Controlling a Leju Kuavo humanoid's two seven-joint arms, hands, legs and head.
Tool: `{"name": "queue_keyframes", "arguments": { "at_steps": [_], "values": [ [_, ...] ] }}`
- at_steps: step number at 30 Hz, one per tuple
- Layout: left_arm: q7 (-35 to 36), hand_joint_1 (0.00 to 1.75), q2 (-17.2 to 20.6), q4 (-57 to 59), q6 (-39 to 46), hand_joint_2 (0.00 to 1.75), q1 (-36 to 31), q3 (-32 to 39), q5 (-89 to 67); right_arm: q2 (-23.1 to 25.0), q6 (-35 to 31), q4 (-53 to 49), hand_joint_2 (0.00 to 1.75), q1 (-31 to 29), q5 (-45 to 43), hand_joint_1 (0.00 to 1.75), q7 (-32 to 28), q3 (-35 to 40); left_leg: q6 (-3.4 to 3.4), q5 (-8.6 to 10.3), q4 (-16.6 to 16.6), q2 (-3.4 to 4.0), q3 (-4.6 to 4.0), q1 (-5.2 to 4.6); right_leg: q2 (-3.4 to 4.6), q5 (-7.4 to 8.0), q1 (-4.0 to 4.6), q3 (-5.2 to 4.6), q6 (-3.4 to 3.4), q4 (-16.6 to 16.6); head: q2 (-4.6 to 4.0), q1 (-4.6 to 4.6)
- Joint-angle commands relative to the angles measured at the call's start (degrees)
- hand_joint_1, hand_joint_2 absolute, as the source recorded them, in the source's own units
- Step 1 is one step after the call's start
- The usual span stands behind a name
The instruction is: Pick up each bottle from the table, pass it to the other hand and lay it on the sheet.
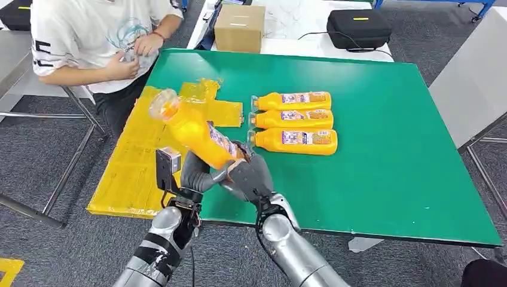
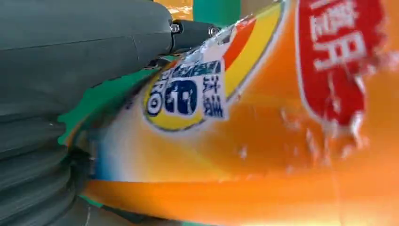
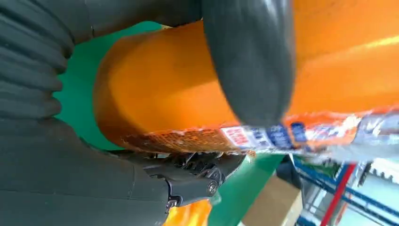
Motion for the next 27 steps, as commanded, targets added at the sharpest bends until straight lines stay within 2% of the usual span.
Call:
{"name": "queue_keyframes", "arguments": {
  "at_steps": [1,5,6,7,12,17,22,25,27],
  "values": [
    [0.5,0.00,1.2,0.6,0.4,1.75,-1.1,-0.3,0.6,0.0,0.5,7.3,1.75,-1.8,-0.1,1.75,0.3,4.2,-0.06,-0.11,0.0,0.03,0.30,0.03,0.03,-0.10,0.04,0.29,-0.09,0.0,0.00,0.02],
    [0.6,0.03,1.4,0.2,1.4,1.75,-1.0,1.0,1.1,-1.0,1.0,7.9,1.75,-1.8,0.7,1.75,1.3,5.1,-0.06,-0.11,-0.1,0.01,0.31,0.04,0.01,-0.10,0.04,0.31,-0.10,-0.1,0.00,0.02],
    [0.4,1.75,1.4,-0.1,1.7,1.75,-1.0,1.8,1.6,-1.1,0.4,7.5,1.75,-1.5,0.4,0.70,1.1,4.4,-0.04,-0.05,-0.1,0.02,0.17,0.01,0.02,-0.05,0.01,0.18,-0.06,-0.1,0.00,0.00],
    [0.5,1.75,1.5,-0.5,1.7,1.75,-0.9,2.1,1.6,-1.2,0.3,7.0,1.75,-1.4,0.2,0.00,0.9,4.1,-0.06,-0.09,-0.1,0.02,0.26,0.02,0.02,-0.08,0.02,0.26,-0.09,0.0,0.00,0.02],
    [-0.8,1.75,2.4,-2.3,3.5,1.75,-1.2,3.2,0.2,-1.9,-2.2,0.7,1.75,0.6,-2.8,0.00,-0.2,0.1,-0.05,-0.04,0.0,-0.03,0.11,0.02,-0.04,-0.06,0.02,0.11,-0.07,0.0,0.00,0.00],
    [-1.0,1.75,3.1,-2.2,4.6,1.75,-1.7,3.5,-0.7,-2.4,-2.5,-1.5,1.75,1.2,-3.4,0.00,-0.4,-0.7,-0.06,-0.11,0.0,0.00,0.26,0.02,0.00,-0.12,0.02,0.25,-0.09,0.0,0.00,0.02],
    [-2.1,1.75,6.4,-1.8,9.0,1.75,-4.2,4.6,-6.8,-4.2,-2.6,-8.1,1.75,2.5,-6.2,0.00,-1.3,-3.9,-0.05,-0.05,0.0,-0.06,0.12,0.03,-0.06,-0.08,0.03,0.12,-0.08,0.0,0.00,0.02],
    [-2.0,1.75,6.6,-1.4,8.7,1.75,-4.7,5.6,-7.0,-4.5,-2.1,-9.2,1.75,2.7,-6.4,0.00,-1.3,-4.3,-0.05,-0.02,0.0,-0.04,0.08,0.03,-0.05,-0.04,0.03,0.08,-0.07,0.0,0.00,0.02],
    [-2.6,1.75,8.0,-0.1,12.2,1.75,-6.0,5.1,-13.1,-4.7,-1.8,-10.1,1.75,2.9,-7.1,0.00,-1.7,-5.1,-0.05,-0.04,0.0,-0.01,0.14,0.03,-0.02,-0.05,0.03,0.14,-0.08,0.0,0.00,0.02]
  ]
}}
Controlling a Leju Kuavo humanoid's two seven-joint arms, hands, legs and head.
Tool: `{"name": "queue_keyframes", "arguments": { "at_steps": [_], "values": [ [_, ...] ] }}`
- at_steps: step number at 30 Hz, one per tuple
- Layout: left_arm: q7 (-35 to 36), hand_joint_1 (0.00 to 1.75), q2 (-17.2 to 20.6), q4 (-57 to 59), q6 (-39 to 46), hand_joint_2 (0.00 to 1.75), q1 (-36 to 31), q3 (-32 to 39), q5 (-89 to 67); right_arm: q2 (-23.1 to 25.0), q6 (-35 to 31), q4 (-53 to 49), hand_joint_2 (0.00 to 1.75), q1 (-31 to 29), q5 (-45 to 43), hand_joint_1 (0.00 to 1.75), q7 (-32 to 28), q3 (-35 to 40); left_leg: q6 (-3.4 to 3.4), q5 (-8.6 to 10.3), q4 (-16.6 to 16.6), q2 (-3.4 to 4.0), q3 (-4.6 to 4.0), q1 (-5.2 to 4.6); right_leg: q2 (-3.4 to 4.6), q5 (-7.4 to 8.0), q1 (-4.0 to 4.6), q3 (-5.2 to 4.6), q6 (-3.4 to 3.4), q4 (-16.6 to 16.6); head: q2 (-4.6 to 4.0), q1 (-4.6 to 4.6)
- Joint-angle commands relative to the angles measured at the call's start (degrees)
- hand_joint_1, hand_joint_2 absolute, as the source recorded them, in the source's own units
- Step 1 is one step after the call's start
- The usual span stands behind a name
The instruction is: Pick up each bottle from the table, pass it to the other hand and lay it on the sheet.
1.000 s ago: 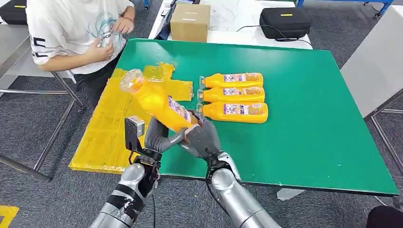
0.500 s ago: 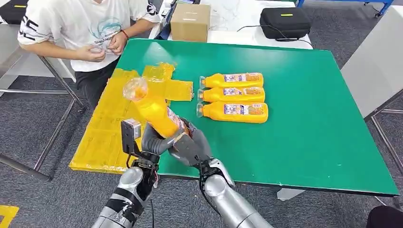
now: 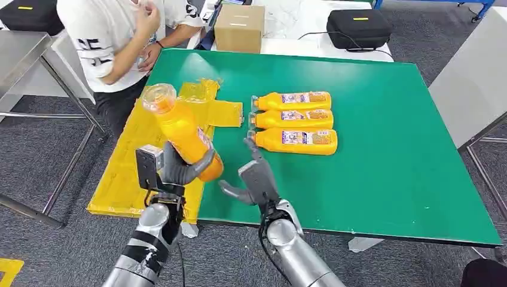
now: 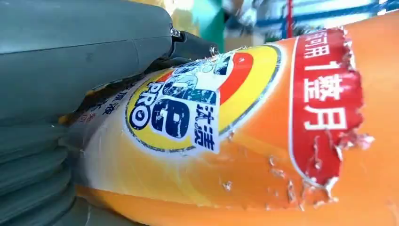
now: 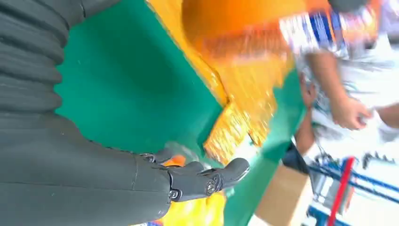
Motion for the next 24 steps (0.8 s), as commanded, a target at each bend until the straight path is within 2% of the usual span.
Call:
{"name": "queue_keyframes", "arguments": {
  "at_steps": [1,5,24],
  "values": [
    [-0.5,1.75,6.3,4.9,5.3,1.75,-6.6,1.3,-10.0,-3.1,1.2,-6.1,1.75,0.3,-1.9,0.00,-1.1,-3.9,-0.08,-0.11,0.0,-0.04,0.28,0.03,-0.05,-0.13,0.04,0.28,-0.11,0.0,0.00,0.00],
    [-1.4,1.75,9.8,10.8,10.5,1.75,-10.7,3.3,-21.8,-3.8,2.2,-7.6,1.75,0.3,-2.2,0.00,-1.3,-5.0,-0.10,-0.08,0.0,-0.06,0.25,0.05,-0.07,-0.12,0.06,0.25,-0.12,0.0,0.00,0.00],
    [-2.2,1.75,9.2,12.0,9.9,1.75,-11.1,4.1,-22.6,-3.7,2.4,-7.8,1.75,0.5,-2.1,0.00,-1.4,-5.1,-0.09,-0.02,0.0,-0.02,0.14,0.04,-0.03,-0.06,0.05,0.14,-0.07,0.0,0.00,0.00]
  ]
}}
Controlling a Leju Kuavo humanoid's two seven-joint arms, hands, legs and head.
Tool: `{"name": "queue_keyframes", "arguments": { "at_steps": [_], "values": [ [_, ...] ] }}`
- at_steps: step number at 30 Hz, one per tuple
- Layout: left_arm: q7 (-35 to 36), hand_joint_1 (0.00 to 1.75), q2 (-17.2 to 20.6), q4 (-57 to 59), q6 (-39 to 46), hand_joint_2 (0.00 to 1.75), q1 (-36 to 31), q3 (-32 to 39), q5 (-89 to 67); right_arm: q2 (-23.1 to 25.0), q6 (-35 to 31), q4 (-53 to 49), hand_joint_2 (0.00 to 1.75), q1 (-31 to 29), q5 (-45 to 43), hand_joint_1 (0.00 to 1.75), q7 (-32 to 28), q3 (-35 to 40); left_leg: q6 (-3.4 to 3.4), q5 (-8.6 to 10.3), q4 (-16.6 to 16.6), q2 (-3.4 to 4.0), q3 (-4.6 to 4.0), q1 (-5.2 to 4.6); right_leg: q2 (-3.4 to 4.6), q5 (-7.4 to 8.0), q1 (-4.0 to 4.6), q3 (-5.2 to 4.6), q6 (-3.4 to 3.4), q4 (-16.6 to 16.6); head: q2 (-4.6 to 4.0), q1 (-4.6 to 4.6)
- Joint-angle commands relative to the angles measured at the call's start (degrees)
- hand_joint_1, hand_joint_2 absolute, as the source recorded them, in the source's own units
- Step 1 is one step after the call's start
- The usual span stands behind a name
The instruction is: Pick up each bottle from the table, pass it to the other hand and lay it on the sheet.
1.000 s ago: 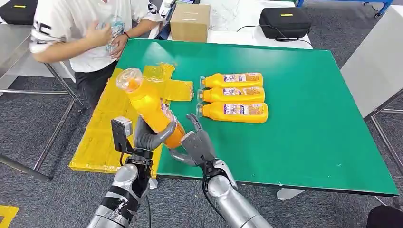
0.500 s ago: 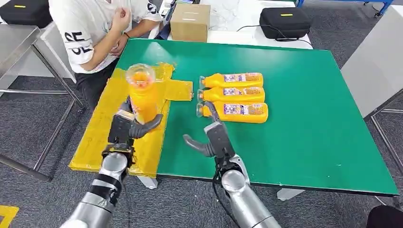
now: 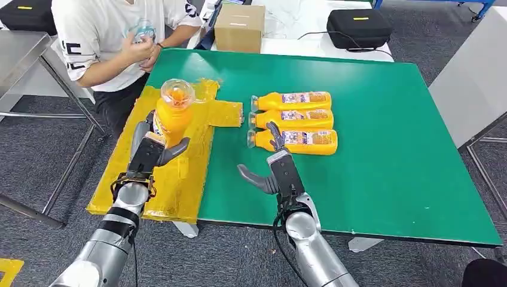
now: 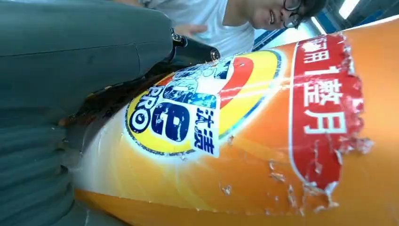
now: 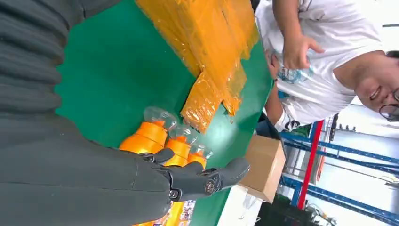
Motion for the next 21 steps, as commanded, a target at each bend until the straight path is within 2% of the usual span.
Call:
{"name": "queue_keyframes", "arguments": {
  "at_steps": [1,6,9,13,17,21],
  "values": [
    [0.0,1.75,0.9,4.3,-0.1,1.75,-3.3,0.2,0.0,-1.4,0.2,0.6,1.75,-1.1,-0.2,0.00,0.0,-0.7,-0.07,-0.09,0.0,-0.05,0.22,0.04,-0.06,-0.12,0.05,0.23,-0.10,0.0,0.00,0.00],
    [0.7,1.75,1.4,5.0,0.2,1.75,-3.7,-0.2,-2.3,-1.2,-0.2,0.6,1.75,-1.1,-0.5,0.00,-0.5,-1.0,-0.05,-0.08,0.0,-0.05,0.18,0.05,-0.05,-0.09,0.05,0.21,-0.07,0.0,0.00,0.00],
    [-0.1,1.75,5.4,11.0,1.0,1.75,-6.7,-1.1,-9.5,-1.9,0.5,-0.2,1.75,-1.2,-1.1,0.00,-0.9,-1.2,-0.05,-0.05,0.0,-0.02,0.16,0.04,-0.02,-0.06,0.04,0.17,-0.07,0.0,0.00,0.00],
    [-3.9,1.75,10.0,19.5,-3.2,1.75,-10.4,-2.5,-16.0,-2.4,2.4,0.0,1.75,-2.0,-2.0,0.00,-1.4,-1.1,-0.08,-0.05,0.0,0.03,0.22,0.04,0.03,-0.06,0.05,0.19,-0.09,0.0,0.00,0.00],
    [-4.8,1.75,14.7,26.8,-5.0,1.75,-13.7,-7.2,-24.5,-2.5,3.9,0.5,1.75,-2.4,-2.2,0.00,-1.9,-1.1,-0.09,-0.07,0.0,0.13,0.25,0.05,0.09,-0.06,0.06,0.19,-0.11,0.0,0.00,0.00],
    [-5.0,1.75,15.9,28.5,-6.3,1.75,-15.1,-8.1,-26.0,-2.4,4.3,0.6,1.75,-2.6,-2.2,0.00,-1.9,-1.1,-0.13,-0.02,0.0,0.16,0.15,0.09,0.08,-0.06,0.08,0.08,-0.09,0.1,0.00,0.00]
  ]
}}
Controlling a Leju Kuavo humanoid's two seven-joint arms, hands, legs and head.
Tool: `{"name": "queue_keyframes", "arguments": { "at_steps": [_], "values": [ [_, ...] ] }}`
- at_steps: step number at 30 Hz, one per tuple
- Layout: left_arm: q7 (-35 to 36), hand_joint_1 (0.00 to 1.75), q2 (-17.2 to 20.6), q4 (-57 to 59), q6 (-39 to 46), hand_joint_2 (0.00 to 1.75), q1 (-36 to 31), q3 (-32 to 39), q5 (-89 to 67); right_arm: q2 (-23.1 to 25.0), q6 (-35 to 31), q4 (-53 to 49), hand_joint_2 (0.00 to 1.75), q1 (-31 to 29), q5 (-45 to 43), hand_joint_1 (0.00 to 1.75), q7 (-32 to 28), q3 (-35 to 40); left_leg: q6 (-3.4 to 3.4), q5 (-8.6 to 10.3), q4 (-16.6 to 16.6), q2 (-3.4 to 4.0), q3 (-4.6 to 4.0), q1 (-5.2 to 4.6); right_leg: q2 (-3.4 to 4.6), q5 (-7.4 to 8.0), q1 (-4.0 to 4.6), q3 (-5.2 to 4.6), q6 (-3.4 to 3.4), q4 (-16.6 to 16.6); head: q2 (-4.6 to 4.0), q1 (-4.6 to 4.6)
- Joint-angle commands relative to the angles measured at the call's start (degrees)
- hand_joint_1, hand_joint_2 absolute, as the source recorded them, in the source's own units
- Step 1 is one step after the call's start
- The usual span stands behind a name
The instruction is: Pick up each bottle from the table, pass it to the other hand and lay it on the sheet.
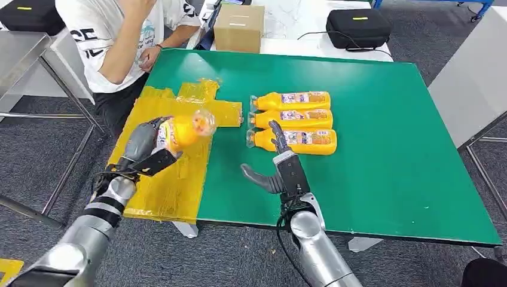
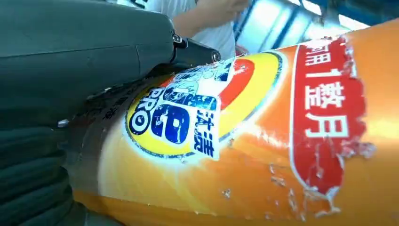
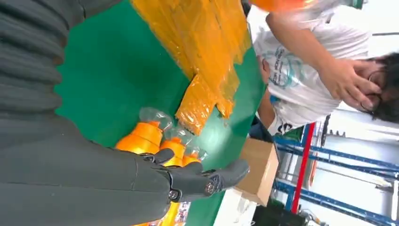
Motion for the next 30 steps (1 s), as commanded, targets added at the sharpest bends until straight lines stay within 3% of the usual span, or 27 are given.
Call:
{"name": "queue_keyframes", "arguments": {
  "at_steps": [1,8,9,21,24,30],
  "values": [
    [-0.3,1.75,6.5,14.3,-2.2,1.75,-7.8,-6.4,-4.1,-1.3,1.1,1.5,1.75,-2.6,-0.2,0.00,-0.4,-0.5,-0.07,-0.16,0.1,0.03,0.24,0.06,0.03,-0.15,0.06,0.24,-0.11,0.1,0.00,0.00],
    [-0.3,1.75,6.2,14.3,-2.1,1.75,-7.8,-6.5,-4.2,-1.3,1.2,1.6,1.75,-2.6,-0.2,0.00,-0.4,-0.5,-0.04,-0.09,0.0,-0.06,0.13,0.04,-0.02,-0.09,0.03,0.16,-0.07,0.0,0.00,0.00],
    [4.1,1.75,8.0,16.7,-5.3,1.75,-9.6,-12.6,-10.7,-1.4,2.0,1.8,1.75,-2.9,-0.3,0.00,-0.5,-0.1,-0.05,-0.13,0.0,-0.11,0.23,0.04,-0.07,-0.15,0.04,0.27,-0.09,0.0,0.00,0.00],
    [4.7,1.75,9.9,18.0,-3.7,1.75,-10.8,-14.5,-12.9,-0.8,3.2,3.8,1.75,-4.6,-0.4,0.00,-0.5,0.0,-0.06,-0.09,0.0,-0.06,0.13,0.05,-0.03,-0.09,0.05,0.15,-0.08,0.0,0.00,0.00],
    [10.0,1.75,11.3,20.2,-1.8,1.75,-13.5,-25.9,-25.8,-0.6,4.3,4.7,1.75,-4.4,-0.6,0.00,-0.5,-0.1,-0.07,-0.14,0.1,-0.04,0.16,0.08,-0.01,-0.14,0.08,0.18,-0.10,0.1,0.00,0.00],
    [12.2,1.75,8.0,21.2,-2.8,1.75,-15.9,-30.2,-28.7,-0.4,5.3,4.1,1.75,-4.8,-0.1,0.00,-0.8,0.1,-0.06,-0.08,0.1,-0.31,0.05,0.08,-0.23,-0.14,0.07,0.14,-0.09,0.1,0.00,0.04]
  ]
}}
